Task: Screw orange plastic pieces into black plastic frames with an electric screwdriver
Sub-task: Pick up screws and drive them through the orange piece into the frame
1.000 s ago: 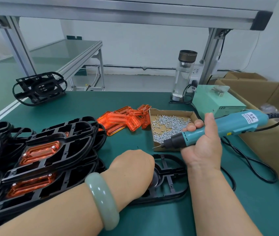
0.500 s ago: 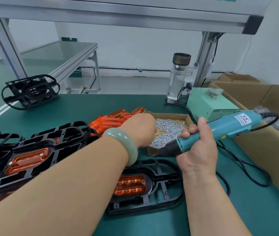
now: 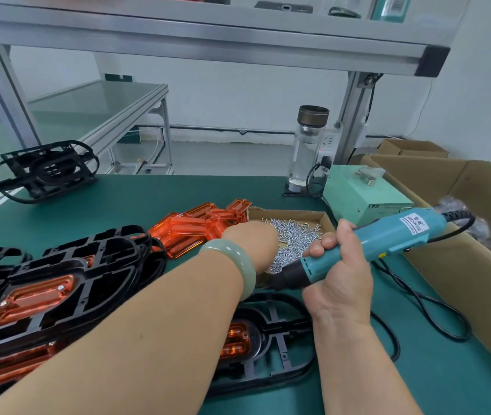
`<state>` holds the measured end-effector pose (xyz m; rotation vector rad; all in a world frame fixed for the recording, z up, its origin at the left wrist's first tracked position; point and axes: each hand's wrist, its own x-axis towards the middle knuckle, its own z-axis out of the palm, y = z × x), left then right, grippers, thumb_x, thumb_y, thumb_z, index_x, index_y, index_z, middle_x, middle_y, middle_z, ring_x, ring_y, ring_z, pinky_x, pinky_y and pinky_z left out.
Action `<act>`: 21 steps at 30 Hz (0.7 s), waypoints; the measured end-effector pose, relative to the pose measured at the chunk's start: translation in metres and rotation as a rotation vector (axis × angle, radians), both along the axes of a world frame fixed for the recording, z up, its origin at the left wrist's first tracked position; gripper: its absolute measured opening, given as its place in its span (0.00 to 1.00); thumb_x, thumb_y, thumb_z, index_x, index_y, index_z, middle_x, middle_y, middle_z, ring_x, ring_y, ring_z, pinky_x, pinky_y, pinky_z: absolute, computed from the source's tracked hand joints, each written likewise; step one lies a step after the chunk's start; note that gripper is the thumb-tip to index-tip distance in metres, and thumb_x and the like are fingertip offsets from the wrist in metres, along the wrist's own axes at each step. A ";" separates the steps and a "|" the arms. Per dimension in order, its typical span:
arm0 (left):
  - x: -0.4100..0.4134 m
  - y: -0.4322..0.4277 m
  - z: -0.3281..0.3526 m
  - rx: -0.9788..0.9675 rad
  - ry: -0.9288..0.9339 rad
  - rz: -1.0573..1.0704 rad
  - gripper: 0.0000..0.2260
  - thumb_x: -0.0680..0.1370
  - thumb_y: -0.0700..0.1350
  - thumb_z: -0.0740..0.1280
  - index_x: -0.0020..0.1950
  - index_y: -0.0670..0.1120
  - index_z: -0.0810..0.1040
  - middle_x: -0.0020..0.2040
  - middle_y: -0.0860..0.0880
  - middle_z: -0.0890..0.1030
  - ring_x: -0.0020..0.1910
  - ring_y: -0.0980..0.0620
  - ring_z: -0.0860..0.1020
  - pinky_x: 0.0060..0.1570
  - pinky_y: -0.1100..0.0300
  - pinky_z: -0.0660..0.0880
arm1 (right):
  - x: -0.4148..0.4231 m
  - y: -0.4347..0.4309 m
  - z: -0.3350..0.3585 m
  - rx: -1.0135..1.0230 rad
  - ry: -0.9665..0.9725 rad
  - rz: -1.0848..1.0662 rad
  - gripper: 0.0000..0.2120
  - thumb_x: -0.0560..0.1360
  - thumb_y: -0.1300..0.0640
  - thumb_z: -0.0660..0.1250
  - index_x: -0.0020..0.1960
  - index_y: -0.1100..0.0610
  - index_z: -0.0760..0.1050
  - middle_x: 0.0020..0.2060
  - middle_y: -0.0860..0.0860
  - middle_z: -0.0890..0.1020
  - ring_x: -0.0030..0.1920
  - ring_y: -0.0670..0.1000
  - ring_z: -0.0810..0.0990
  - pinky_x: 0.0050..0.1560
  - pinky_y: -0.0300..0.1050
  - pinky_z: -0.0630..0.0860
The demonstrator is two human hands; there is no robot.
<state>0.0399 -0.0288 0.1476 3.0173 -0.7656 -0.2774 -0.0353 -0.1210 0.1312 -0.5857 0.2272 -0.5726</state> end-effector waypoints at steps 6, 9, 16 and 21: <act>-0.001 -0.001 0.002 -0.032 -0.043 -0.002 0.08 0.76 0.37 0.62 0.48 0.43 0.80 0.43 0.46 0.78 0.41 0.44 0.77 0.41 0.53 0.76 | 0.001 0.000 -0.001 -0.007 0.006 0.013 0.07 0.79 0.58 0.65 0.44 0.51 0.71 0.27 0.46 0.71 0.25 0.45 0.70 0.29 0.36 0.70; -0.003 0.002 0.006 -0.185 -0.054 0.050 0.07 0.77 0.38 0.61 0.45 0.42 0.79 0.44 0.45 0.80 0.44 0.44 0.79 0.45 0.51 0.78 | 0.002 -0.001 -0.002 0.001 -0.004 0.017 0.06 0.79 0.58 0.65 0.44 0.51 0.71 0.27 0.46 0.71 0.25 0.45 0.70 0.29 0.36 0.71; -0.010 0.005 0.012 -0.470 0.026 0.109 0.08 0.78 0.41 0.63 0.39 0.45 0.77 0.43 0.47 0.83 0.44 0.48 0.80 0.42 0.59 0.75 | 0.002 0.000 -0.003 -0.012 0.014 0.007 0.06 0.79 0.57 0.65 0.44 0.51 0.71 0.27 0.47 0.71 0.25 0.45 0.70 0.30 0.37 0.70; -0.012 0.008 0.007 -0.679 0.079 0.198 0.04 0.78 0.44 0.66 0.50 0.47 0.80 0.44 0.48 0.82 0.47 0.49 0.81 0.46 0.60 0.75 | 0.003 -0.001 -0.002 0.002 0.032 0.003 0.05 0.79 0.57 0.66 0.46 0.52 0.71 0.28 0.47 0.71 0.25 0.45 0.70 0.30 0.37 0.70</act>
